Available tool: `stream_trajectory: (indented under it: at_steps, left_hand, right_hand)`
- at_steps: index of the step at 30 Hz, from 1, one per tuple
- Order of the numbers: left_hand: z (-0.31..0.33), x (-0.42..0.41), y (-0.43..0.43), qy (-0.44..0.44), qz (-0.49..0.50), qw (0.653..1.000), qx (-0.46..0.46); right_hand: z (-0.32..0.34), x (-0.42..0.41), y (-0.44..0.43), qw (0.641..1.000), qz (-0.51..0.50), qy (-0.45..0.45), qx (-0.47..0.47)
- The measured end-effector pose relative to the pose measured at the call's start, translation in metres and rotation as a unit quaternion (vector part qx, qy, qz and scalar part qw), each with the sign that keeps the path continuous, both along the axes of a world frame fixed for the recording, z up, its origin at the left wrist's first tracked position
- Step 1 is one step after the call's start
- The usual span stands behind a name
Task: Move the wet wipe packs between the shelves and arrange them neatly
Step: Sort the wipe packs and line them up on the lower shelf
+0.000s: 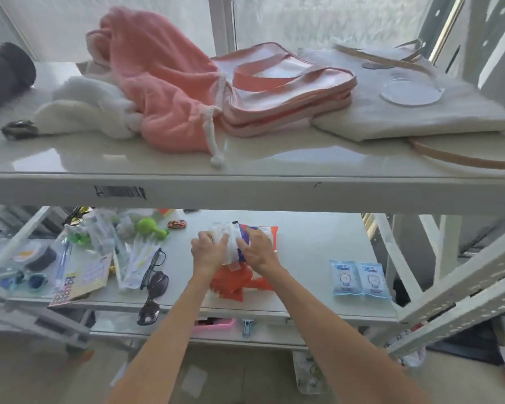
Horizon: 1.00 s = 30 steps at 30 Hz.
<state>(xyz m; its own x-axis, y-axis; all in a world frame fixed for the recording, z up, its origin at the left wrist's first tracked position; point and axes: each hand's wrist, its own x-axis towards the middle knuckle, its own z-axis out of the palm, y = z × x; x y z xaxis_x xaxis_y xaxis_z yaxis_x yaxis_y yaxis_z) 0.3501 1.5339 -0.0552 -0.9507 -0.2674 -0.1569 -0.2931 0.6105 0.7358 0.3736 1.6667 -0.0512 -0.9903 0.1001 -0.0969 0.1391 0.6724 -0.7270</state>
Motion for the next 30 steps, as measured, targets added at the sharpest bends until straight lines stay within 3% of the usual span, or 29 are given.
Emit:
stream_trajectory:
  at_steps: [4,9,13,18,21,25,27,30]
  left_hand:
    - [-0.015,-0.004,-0.003,-0.045,-0.034,0.997,0.052]
    - [-0.017,-0.007,-0.014,-0.068,-0.017,0.991,0.113]
    - [-0.008,-0.014,-0.020,-0.015,-0.029,0.987,0.155]
    - [0.012,-0.018,-0.012,-0.061,-0.006,0.961,0.269]
    - [0.020,-0.018,-0.002,-0.069,-0.001,0.942,0.328]
    - [0.034,-0.017,0.018,-0.052,0.001,0.899,0.435]
    - [0.038,-0.016,0.030,-0.044,-0.030,0.907,0.417]
    - [0.033,-0.017,0.051,-0.040,-0.152,0.951,0.266]
  right_hand:
    - [-0.017,-0.007,-0.032,0.986,0.080,-0.036,0.142]
    - [0.000,-0.010,-0.032,0.996,-0.048,-0.043,-0.056]
    - [0.008,-0.011,-0.042,0.984,-0.110,0.006,-0.143]
    - [0.018,-0.020,-0.043,0.952,-0.136,0.023,-0.272]
    - [0.029,-0.020,-0.040,0.948,-0.106,0.018,-0.299]
    - [0.034,-0.019,-0.025,0.955,-0.127,0.048,-0.263]
    - [0.034,-0.015,-0.003,0.932,-0.146,-0.008,-0.331]
    - [0.025,-0.003,0.045,0.910,-0.177,-0.028,-0.373]
